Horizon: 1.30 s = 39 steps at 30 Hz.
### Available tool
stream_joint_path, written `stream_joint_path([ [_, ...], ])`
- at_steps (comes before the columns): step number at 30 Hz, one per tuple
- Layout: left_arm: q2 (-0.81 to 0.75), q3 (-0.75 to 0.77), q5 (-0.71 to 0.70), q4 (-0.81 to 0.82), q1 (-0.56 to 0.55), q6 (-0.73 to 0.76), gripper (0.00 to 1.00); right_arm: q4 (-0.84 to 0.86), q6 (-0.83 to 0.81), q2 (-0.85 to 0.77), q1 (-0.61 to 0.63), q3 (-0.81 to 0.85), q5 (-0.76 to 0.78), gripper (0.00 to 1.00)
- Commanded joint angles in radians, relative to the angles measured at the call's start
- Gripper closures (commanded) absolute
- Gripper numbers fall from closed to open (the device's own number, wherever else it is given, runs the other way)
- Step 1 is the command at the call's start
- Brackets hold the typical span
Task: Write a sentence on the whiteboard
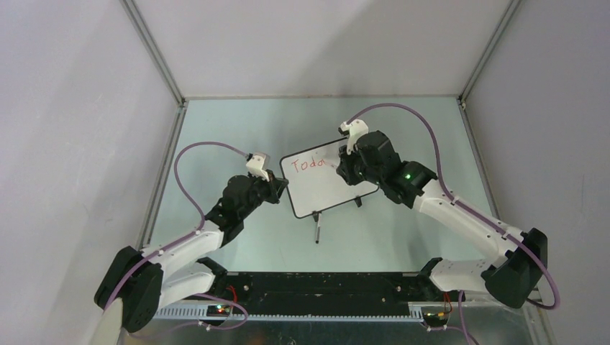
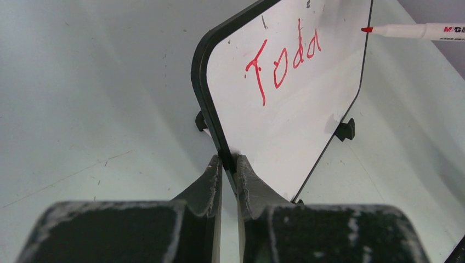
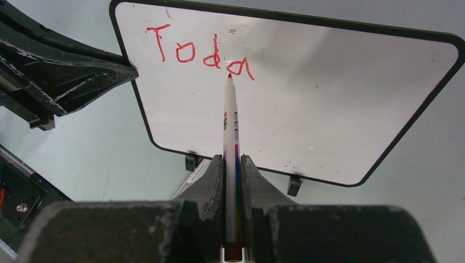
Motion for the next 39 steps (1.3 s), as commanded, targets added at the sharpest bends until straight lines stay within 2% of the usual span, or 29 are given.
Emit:
stream_joint_path([
  [1,-0.014,0.010,-0.039,0.020,-0.007,0.049,1.00,0.057,-0.022,-0.048,-0.015,-0.026,0.024,1.00],
  [10,-0.024,0.013,-0.023,-0.009,-0.006,0.039,0.99,0.120,-0.010,-0.079,-0.026,-0.094,0.030,1.00],
  [15,-0.031,0.013,-0.060,-0.041,-0.007,0.047,0.99,0.148,-0.006,-0.070,-0.023,-0.100,0.004,1.00],
  [22,-0.040,0.016,-0.081,-0.047,-0.007,0.056,0.99,0.164,-0.009,-0.041,-0.008,-0.100,-0.015,1.00],
  [30,-0.005,0.026,-0.078,-0.033,-0.007,0.057,0.99,0.159,-0.013,-0.042,-0.016,-0.100,0.040,1.00],
  [39,-0.043,0.005,-0.098,-0.098,-0.010,0.023,0.98,0.146,-0.009,-0.060,-0.024,-0.100,0.049,1.00],
])
